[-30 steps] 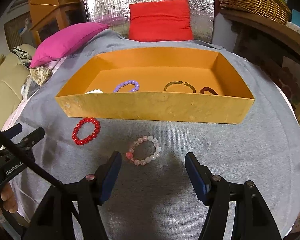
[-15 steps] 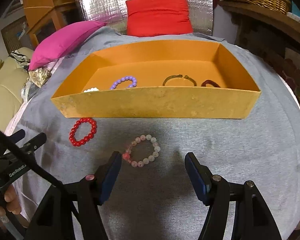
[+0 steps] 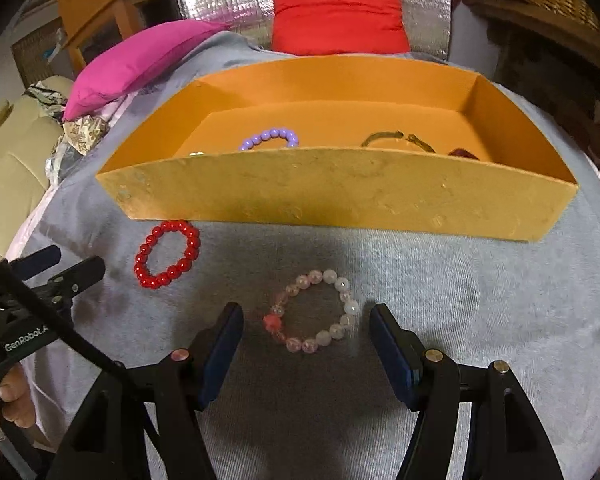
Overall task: Organize jewelry
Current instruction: 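Grasp the pink-white crystal bead bracelet with the right tool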
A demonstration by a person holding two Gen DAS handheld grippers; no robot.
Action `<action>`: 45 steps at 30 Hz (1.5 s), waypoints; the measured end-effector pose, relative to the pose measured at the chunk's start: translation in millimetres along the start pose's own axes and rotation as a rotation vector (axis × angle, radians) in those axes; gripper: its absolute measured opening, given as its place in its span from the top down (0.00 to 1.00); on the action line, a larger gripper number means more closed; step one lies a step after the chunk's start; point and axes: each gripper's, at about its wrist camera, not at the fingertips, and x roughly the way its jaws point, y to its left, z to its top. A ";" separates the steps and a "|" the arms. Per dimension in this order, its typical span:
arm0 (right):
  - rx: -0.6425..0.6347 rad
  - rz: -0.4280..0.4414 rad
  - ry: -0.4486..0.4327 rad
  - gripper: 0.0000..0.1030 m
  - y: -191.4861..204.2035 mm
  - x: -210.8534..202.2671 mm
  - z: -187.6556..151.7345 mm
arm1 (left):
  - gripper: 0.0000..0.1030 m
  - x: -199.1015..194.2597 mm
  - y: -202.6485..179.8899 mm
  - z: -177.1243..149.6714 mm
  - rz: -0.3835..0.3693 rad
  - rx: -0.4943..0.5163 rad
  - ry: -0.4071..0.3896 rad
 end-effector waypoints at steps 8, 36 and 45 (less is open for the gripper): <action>-0.016 -0.024 -0.006 0.67 -12.1 -1.0 -0.5 | 0.24 4.6 -17.5 3.0 -0.004 0.031 0.004; 0.073 0.000 0.040 0.67 -61.2 -17.1 -12.2 | 0.24 37.0 -52.0 14.4 -0.192 -0.022 0.079; 0.068 -0.008 0.035 0.66 -60.3 -16.4 -11.8 | 0.68 26.9 -55.4 7.3 -0.223 -0.016 0.031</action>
